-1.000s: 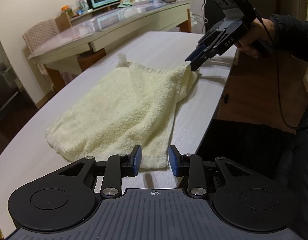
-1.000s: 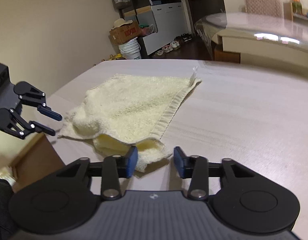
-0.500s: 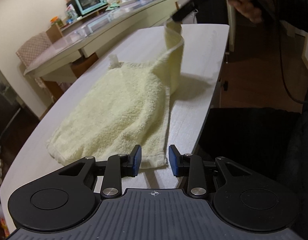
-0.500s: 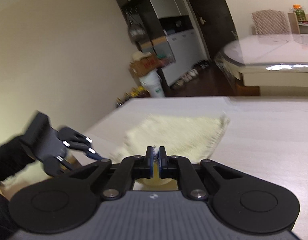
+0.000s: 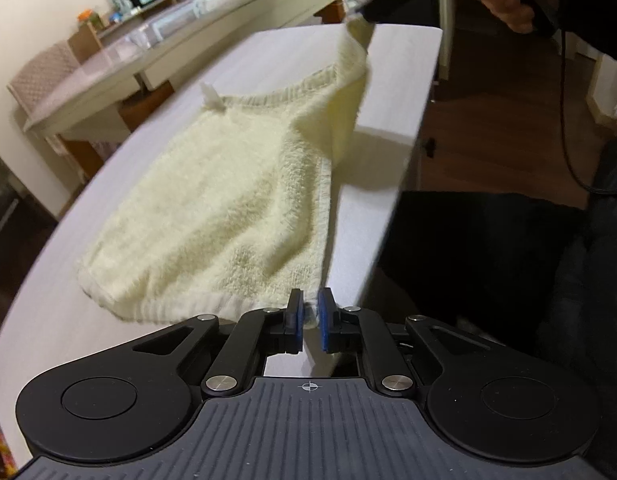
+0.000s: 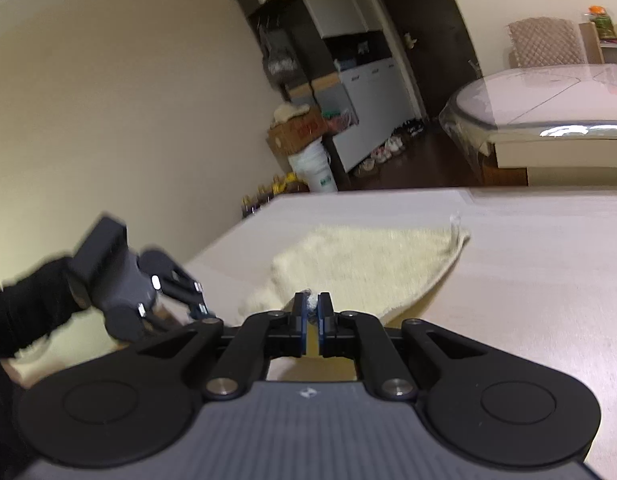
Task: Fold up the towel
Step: 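Grasp a towel corner with the right gripper while the left gripper grasps the adjacent corner, then lift both held corners and fold the towel over onto its opposite half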
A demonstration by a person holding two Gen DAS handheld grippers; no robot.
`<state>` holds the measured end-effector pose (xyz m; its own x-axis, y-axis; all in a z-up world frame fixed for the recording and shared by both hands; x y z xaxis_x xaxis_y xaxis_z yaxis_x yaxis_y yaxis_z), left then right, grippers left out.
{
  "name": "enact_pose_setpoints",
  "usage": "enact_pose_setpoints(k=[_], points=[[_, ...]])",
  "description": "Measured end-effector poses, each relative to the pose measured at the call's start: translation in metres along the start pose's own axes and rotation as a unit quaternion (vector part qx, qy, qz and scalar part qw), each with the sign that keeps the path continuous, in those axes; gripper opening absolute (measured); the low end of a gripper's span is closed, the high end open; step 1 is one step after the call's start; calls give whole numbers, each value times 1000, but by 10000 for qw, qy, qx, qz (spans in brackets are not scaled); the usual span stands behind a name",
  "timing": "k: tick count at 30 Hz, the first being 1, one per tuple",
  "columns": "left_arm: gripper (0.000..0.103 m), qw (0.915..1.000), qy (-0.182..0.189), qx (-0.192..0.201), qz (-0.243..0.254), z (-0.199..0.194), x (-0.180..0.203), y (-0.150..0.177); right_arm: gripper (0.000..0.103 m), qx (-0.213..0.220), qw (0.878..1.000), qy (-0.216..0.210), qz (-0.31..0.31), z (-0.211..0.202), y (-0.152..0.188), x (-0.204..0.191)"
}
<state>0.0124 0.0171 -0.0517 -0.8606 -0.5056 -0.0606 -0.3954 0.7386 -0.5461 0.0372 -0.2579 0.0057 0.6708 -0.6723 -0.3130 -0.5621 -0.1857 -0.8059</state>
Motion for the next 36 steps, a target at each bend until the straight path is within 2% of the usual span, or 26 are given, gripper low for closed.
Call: enact_pose_setpoints(k=[7,14,21,22,25,28,31,36], points=[[8,9996,-147,-202,-158,-14,-2,21,6,-540,9968,175,-557,14,33,-13],[8,9994,-146,-251,-169,-17,-3,24,7,-934,9830,626,-1453,25,53,-23],[8,9993,-229,-184,-239,-17,-5,25,21,-775,9729,929,-1972,24,64,-26],[8,9992,-248,-151,-259,-16,-6,24,27,-714,9691,982,-2146,24,65,-29],[8,9991,-304,-98,-265,-16,-4,25,36,-517,9500,1225,-2824,25,72,-40],[8,9989,-371,-5,-273,-15,-3,26,42,-519,9193,1463,-3615,31,84,-51],[9,9987,-440,55,-261,-15,0,29,44,-577,8911,1624,-4197,38,98,-57],[10,9982,-555,156,-182,-16,7,32,43,-412,8566,1892,-4783,46,111,-64]])
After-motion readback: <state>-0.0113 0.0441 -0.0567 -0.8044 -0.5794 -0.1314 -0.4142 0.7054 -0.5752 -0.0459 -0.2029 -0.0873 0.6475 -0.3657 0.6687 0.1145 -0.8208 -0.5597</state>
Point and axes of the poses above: each gripper's, at about its wrist camera, not at the fingertips, and z roughly the way its jaws point, x to its right, y to its underside, the point moved 4 cm from there along z, roughly the way its jaws point, and after that the axes turned 9 degrees about y, right-handed, at the moved point
